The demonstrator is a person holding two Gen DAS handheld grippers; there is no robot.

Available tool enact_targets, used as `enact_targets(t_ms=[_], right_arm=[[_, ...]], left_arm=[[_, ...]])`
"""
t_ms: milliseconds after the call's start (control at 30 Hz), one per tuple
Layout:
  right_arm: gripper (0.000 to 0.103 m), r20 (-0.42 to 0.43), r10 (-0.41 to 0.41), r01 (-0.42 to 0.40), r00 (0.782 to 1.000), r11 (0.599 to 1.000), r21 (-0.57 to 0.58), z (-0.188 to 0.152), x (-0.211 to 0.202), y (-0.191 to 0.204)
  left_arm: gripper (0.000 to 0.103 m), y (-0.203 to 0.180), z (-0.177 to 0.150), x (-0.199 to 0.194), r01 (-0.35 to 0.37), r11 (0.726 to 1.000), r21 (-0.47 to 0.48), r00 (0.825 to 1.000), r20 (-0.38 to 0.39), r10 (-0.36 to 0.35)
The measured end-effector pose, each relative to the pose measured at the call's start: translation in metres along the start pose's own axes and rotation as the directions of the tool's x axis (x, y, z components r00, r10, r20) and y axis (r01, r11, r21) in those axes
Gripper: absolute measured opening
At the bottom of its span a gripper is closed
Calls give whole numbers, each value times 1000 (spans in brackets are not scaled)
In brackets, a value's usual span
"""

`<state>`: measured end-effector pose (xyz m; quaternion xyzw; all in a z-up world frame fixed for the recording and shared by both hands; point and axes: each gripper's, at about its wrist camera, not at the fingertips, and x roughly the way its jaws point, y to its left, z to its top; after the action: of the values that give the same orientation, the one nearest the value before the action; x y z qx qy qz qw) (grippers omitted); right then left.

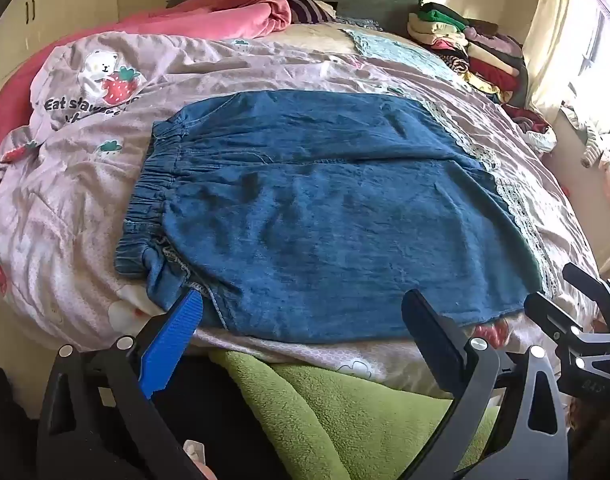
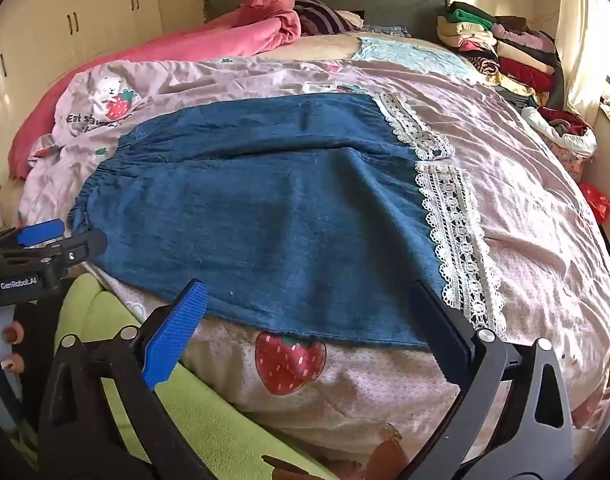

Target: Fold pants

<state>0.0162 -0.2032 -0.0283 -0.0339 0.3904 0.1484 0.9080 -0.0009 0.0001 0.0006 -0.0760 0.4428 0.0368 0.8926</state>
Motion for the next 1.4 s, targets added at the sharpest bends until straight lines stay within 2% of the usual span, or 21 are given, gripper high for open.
enact_targets(t_ms=[1400], right_arm=[[95,-8,-6,5,1000,1000,-7,-1,1,2]], left_arm=[[99,-4,2,-7,-12,1000,25,1000,7,12]])
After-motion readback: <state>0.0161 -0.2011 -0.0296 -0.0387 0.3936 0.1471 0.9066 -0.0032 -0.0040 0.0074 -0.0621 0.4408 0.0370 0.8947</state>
